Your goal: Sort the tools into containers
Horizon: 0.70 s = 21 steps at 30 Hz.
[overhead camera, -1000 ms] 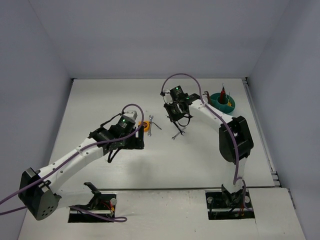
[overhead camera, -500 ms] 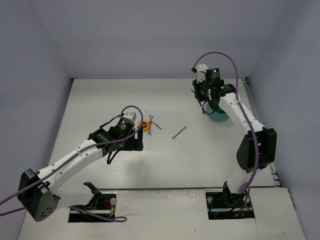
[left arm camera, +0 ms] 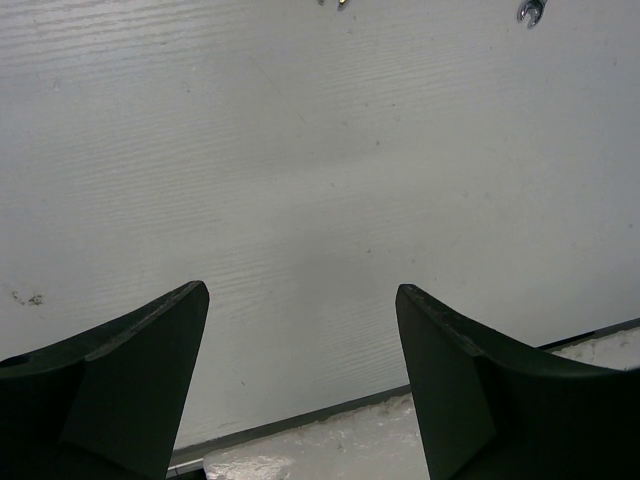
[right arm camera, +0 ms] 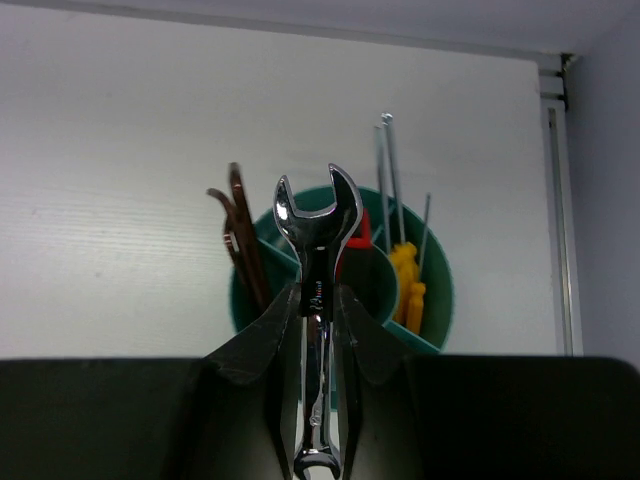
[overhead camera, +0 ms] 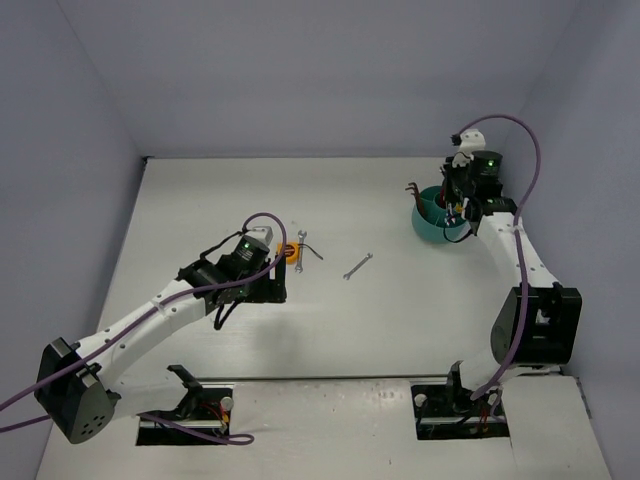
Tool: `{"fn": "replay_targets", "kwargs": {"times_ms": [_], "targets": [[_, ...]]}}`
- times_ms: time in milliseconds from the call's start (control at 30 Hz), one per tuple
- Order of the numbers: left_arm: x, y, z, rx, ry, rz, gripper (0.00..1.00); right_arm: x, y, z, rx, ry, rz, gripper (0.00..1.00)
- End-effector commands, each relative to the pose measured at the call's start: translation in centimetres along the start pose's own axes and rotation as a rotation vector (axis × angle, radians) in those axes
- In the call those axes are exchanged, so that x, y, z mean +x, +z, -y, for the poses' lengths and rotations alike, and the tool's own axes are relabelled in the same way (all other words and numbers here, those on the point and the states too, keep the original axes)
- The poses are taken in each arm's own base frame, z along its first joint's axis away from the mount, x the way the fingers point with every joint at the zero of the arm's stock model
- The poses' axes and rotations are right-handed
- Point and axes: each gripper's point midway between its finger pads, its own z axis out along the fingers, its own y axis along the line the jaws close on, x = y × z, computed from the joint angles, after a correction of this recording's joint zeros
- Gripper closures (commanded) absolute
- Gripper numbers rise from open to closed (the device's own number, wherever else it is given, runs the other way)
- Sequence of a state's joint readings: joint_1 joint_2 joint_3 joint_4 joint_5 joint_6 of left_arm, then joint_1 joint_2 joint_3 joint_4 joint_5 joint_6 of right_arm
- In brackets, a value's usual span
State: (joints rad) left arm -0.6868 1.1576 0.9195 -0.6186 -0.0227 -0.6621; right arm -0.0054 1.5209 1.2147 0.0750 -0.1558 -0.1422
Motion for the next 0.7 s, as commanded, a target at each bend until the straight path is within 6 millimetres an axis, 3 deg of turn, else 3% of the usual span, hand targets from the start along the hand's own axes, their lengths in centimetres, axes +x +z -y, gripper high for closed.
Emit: {"fn": "replay_targets", "kwargs": {"times_ms": [0,400,667], "targets": [[-2.0,-0.5,1.2,0.042,-0.011,0.064,0.27,-6.7,-2.5,2.8,0.062,0.128,0.318,1.00],[-2.3,-0.3,1.4,0.042,0.002,0.061,0.27,-6.9,-3.2,8.8,0.341,0.381,0.468,1.00],[-2.1,-0.8,1.2,0.049,0.005,0.072,0.27,-5.6,-2.1,10.2,0.378,0.394,0.473,1.00]]}}
